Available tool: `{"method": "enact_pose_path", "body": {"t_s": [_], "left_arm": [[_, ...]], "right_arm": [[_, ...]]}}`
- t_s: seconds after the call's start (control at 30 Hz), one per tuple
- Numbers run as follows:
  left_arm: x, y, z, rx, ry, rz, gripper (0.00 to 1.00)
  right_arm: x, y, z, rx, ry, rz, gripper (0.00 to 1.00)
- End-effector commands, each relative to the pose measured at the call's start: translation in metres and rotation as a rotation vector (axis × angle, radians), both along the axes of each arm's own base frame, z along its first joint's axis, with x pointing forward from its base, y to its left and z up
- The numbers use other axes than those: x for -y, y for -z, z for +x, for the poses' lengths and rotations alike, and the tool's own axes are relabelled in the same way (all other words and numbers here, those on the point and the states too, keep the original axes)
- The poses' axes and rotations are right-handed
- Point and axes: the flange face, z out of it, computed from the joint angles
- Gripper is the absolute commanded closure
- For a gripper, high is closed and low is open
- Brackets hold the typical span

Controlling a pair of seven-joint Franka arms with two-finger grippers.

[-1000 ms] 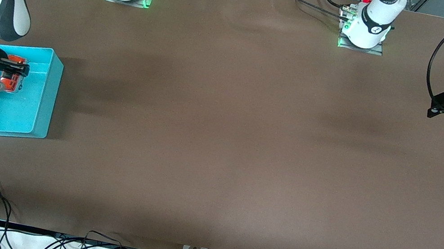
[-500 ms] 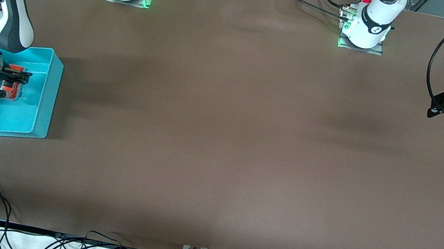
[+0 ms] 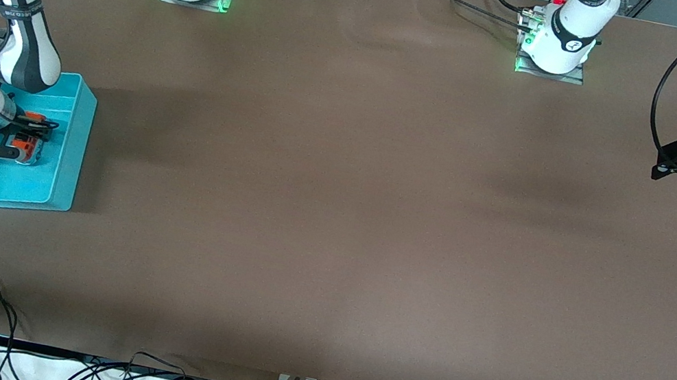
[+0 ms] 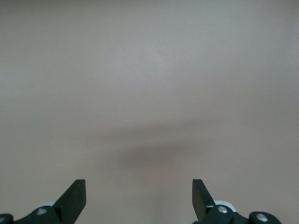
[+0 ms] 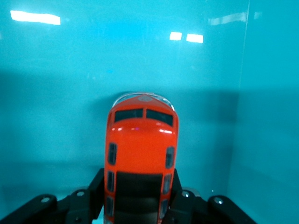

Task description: Wind up bus and store in blue box

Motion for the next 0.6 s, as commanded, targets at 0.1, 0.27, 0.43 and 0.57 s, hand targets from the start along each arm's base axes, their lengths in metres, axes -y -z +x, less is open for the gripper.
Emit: {"method": "enact_pose_path", "body": {"t_s": [0.1, 0.27, 0.43, 0.57], "left_arm": [[0.0010, -0.0053, 0.0006, -0.002, -0.001, 0.013, 0.00], [0.0010, -0.0062, 0.0002, -0.001, -0.001, 0.012, 0.00], [0.0001, -0.0055, 0.0002, -0.002, -0.002, 0.012, 0.00], [-0.0015, -0.0046, 0.0006, -0.004, -0.005, 0.013, 0.00]], "right_arm": [[0.0044, 0.0093, 0.0055, 0.012, -0.015, -0.003, 1.00], [0.0033, 0.0121, 0.0051, 0.008, -0.014, 0.000, 0.53], [0.0031, 0.0136, 0.0044, 0.005, -0.015, 0.001, 0.22], [0.0020, 0.0142, 0.0041, 0.003, -0.018, 0.001, 0.03]]}}
